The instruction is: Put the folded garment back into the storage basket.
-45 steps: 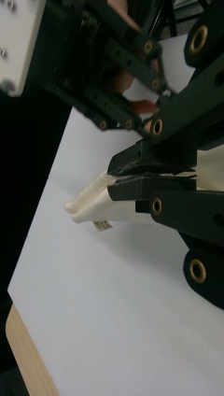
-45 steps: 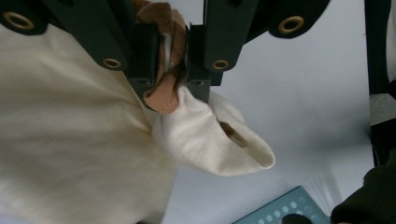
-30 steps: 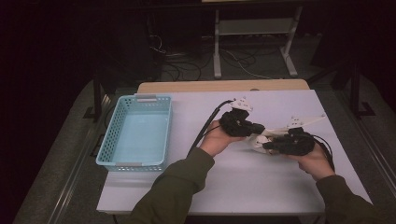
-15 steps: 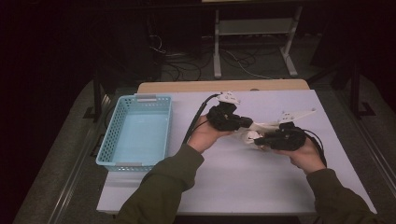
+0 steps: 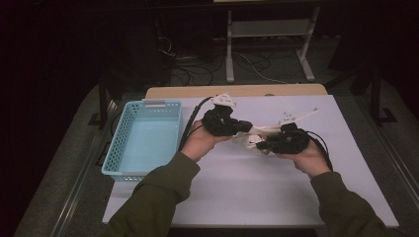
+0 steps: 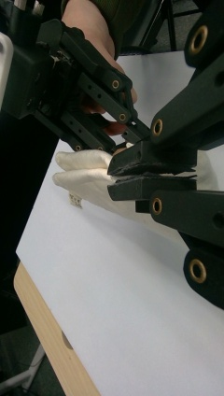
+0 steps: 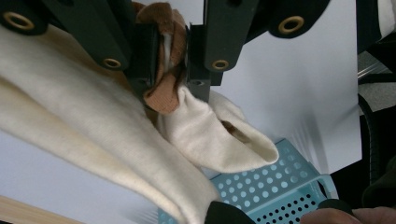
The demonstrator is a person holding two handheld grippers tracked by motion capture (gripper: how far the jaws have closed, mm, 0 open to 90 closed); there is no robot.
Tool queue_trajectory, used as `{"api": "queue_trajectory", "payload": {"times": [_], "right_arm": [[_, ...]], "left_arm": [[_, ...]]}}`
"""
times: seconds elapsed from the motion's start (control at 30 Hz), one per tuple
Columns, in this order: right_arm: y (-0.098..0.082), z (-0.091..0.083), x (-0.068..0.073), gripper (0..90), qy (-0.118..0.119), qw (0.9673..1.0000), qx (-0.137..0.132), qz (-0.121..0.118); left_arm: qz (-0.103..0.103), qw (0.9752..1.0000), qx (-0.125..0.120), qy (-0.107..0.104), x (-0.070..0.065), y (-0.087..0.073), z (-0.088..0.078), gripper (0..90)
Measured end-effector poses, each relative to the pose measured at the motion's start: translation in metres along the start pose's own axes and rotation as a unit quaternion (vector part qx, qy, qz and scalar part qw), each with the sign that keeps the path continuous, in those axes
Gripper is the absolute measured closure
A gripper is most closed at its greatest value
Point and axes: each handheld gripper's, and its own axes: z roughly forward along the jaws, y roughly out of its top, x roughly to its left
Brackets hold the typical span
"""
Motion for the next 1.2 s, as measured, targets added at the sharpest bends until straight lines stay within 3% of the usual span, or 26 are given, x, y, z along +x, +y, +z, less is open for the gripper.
{"api": "queue_trajectory", "payload": {"times": [0.53, 1.2], "right_arm": [[0.031, 0.033, 0.02, 77.3, 0.021, 0.999, 0.025, -0.029], [0.068, 0.062, 0.038, 77.3, 0.041, 0.9974, 0.022, -0.056]], "left_arm": [[-0.015, 0.9993, -0.023, 0.025, 0.015, -0.016, -0.041, 86.0], [-0.023, 0.9971, -0.036, 0.062, 0.029, -0.019, -0.086, 86.1]]}}
